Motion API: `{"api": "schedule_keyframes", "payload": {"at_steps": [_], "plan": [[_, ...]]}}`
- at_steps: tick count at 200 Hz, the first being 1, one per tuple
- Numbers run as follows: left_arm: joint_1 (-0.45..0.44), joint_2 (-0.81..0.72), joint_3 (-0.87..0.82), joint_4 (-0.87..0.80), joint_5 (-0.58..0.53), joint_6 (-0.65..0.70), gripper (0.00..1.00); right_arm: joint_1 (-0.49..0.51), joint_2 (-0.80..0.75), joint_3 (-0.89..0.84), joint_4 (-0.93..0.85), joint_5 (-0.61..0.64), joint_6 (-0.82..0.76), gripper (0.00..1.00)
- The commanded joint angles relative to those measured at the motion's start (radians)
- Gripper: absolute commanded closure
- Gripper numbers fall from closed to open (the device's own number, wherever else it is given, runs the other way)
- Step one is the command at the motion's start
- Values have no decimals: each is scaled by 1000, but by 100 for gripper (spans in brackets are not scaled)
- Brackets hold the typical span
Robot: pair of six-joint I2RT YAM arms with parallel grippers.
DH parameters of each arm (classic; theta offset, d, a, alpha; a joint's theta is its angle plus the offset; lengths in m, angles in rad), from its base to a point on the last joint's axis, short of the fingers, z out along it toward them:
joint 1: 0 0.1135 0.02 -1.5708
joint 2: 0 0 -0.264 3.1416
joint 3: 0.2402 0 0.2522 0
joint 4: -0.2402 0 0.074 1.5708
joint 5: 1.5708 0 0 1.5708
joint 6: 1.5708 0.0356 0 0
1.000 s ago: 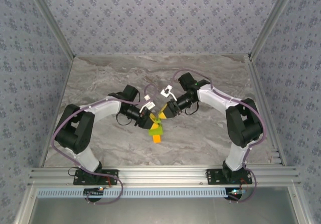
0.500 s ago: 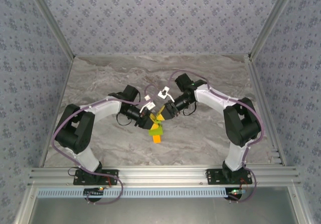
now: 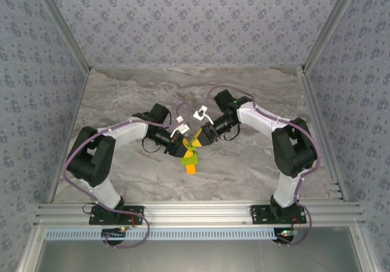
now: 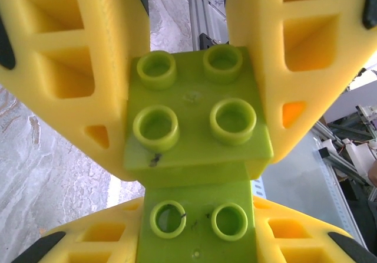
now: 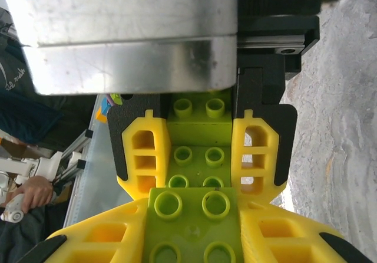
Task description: Assemble a carrot with lego
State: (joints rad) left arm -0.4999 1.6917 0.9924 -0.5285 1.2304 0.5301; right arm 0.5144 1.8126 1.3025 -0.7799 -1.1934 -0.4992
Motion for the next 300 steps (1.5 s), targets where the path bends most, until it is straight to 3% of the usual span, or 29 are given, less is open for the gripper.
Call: {"api": "schedule_keyframes", "payload": {"at_steps": [1,300], "plan": [[9,-3,21,15,11,-5,82,-8,15,-6,-93,-12,-40,83],[52,10,2,101,19,-74,84,67,-6,-101,-73,57,-43,81]]}}
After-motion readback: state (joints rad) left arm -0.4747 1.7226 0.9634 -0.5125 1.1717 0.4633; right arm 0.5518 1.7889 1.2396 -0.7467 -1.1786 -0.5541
